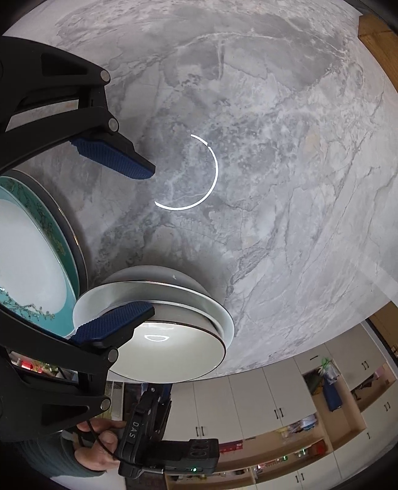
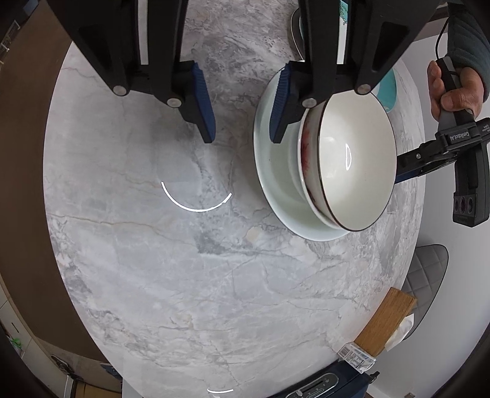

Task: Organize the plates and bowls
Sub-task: 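Hold the bowl stack with both grippers and press the red-floral bowl down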

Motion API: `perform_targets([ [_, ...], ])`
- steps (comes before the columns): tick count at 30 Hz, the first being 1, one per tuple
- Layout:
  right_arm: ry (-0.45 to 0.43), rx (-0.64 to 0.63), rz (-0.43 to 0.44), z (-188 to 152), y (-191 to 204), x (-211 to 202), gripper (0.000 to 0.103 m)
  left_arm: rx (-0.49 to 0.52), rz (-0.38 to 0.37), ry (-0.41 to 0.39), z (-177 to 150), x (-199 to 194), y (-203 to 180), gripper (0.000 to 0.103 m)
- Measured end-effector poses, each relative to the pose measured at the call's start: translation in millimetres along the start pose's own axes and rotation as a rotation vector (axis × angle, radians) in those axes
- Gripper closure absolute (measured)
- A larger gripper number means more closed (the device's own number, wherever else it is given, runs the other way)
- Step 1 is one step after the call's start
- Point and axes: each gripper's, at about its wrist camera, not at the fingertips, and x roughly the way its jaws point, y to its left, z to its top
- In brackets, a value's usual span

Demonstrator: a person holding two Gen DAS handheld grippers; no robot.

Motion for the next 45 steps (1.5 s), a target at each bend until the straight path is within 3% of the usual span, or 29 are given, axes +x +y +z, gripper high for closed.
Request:
perform_targets([
  [3, 0.005, 0.005, 0.012, 0, -2, 4, 0.063, -0.014, 0.001, -0.014, -2, -1, 6, 0.021],
  [13, 0.016, 0.011, 0.043, -1, -6, 18, 0.065, 0.022, 0.055, 0.051, -4, 36, -1, 0.023],
  [24, 0.011, -0.018, 0.032, 7, 4, 24, 0.085, 0.043, 0.151, 0.046, 15, 60, -19, 0.028],
  [27, 0.008, -0.023, 0.047, 8, 6, 25, 0.092, 0.048, 0.103, 0.054, 16, 62, -26, 0.048],
  [29, 0.007, -0.031, 0.051, 8, 8, 25, 0.092, 0.067, 0.075, 0.052, 17, 58, -29, 0.07],
  [32, 0.01, -0.05, 0.041, 9, 11, 26, 0.092, 0.101, 0.059, 0.065, 18, 65, -47, 0.095],
  [38, 0.008, -0.048, 0.028, 10, 12, 25, 0.094, 0.098, 0.061, 0.077, 19, 76, -64, 0.098],
  [45, -0.003, -0.033, 0.01, 12, 12, 21, 0.094, 0.115, 0.115, 0.077, 21, 81, -78, 0.099],
])
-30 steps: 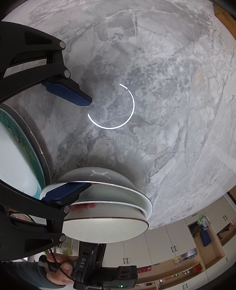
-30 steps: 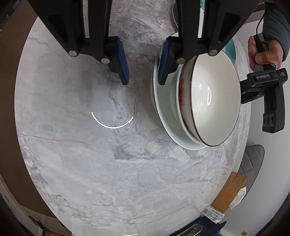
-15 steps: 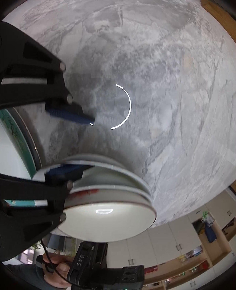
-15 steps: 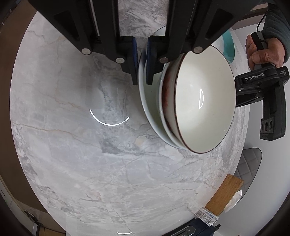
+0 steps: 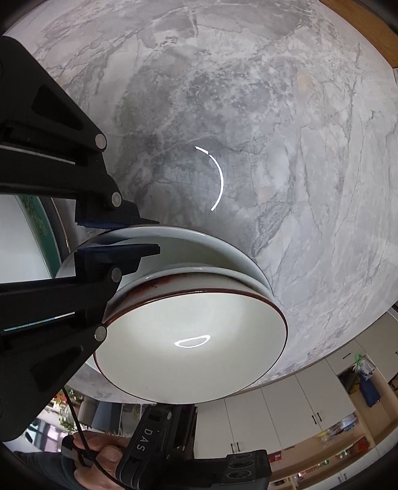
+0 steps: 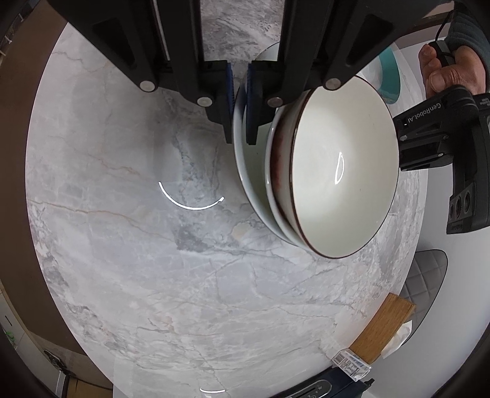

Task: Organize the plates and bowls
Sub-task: 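Hold the bowl stack with both grippers and press the red-floral bowl down, then hold the nested bowls with both grippers and settle them onto the teal plates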

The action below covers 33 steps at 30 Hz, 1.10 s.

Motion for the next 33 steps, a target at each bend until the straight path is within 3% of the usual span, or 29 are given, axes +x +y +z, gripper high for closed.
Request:
perform_targets([
  [14, -0.015, -0.017, 0.002, -4, 4, -9, 0.094, 0.011, 0.005, -0.046, -5, -20, 0, 0.099],
  [33, -0.092, -0.072, 0.002, -13, 34, -57, 0.094, 0.033, 0.003, -0.147, -45, -105, -3, 0.099],
])
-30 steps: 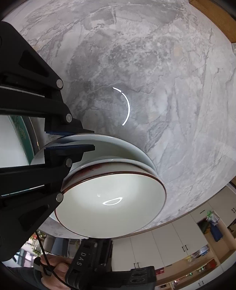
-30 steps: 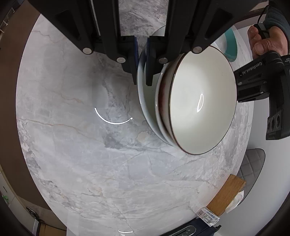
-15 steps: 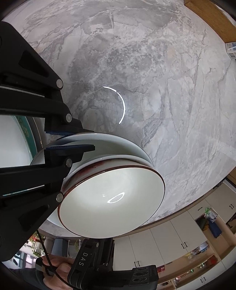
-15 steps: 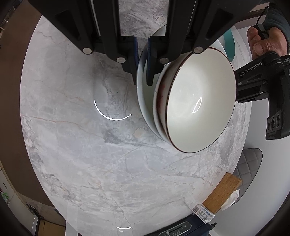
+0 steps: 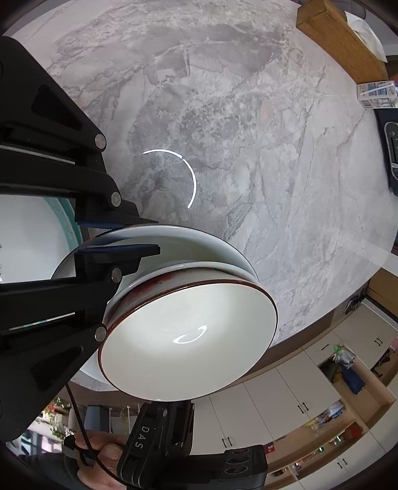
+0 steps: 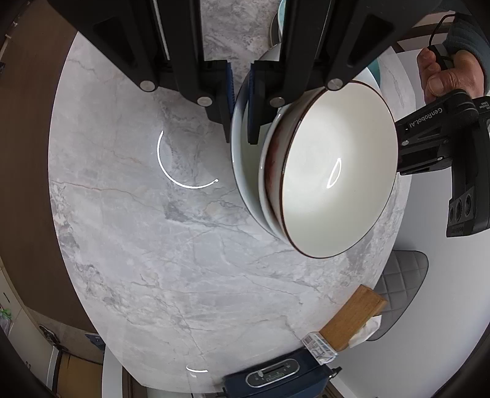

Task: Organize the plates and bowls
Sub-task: 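Hold the nested bowls with both grippers and settle them onto the teal plates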

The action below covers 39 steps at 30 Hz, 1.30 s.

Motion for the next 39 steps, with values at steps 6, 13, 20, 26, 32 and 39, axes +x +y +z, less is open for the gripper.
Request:
perform_targets([
  [6, -0.028, -0.021, 0.006, -14, 18, -17, 0.094, 0.006, 0.008, -0.029, -20, -28, -8, 0.098],
  [13, -0.028, -0.045, 0.007, -45, 42, -26, 0.094, 0.002, 0.008, -0.032, -62, -49, -5, 0.099],
  [20, 0.012, -0.039, 0.019, -88, 62, -16, 0.094, -0.013, 0.009, -0.001, -116, -52, 6, 0.098],
  [26, 0.035, -0.026, 0.02, -118, 73, -5, 0.094, -0.018, 0.012, 0.02, -153, -47, 15, 0.099],
  [32, 0.043, -0.019, 0.014, -136, 79, 3, 0.094, -0.014, 0.01, 0.032, -176, -44, 22, 0.098],
  [39, 0.056, -0.009, 0.011, -149, 84, 15, 0.094, -0.026, 0.005, 0.047, -188, -36, 32, 0.098],
])
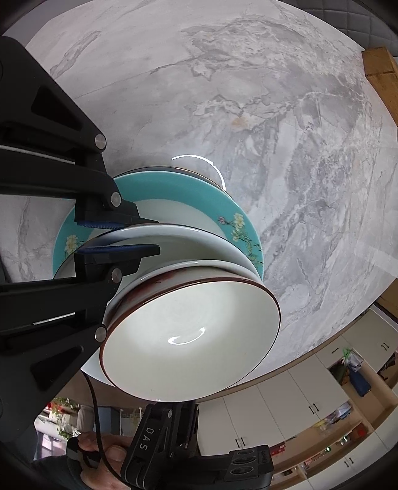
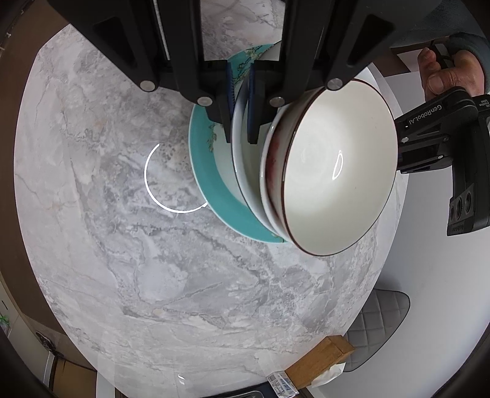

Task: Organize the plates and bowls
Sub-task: 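Hold the nested bowls with both grippers and settle them onto the teal plates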

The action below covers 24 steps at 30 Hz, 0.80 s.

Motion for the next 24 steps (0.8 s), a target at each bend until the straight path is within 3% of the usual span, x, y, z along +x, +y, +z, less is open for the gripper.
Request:
perform_targets([
  [24, -0.005, -0.034, -0.033, -6, 0, 20, 0.093, -0.014, -0.009, -0.001, 0, 19, 11, 0.097],
])
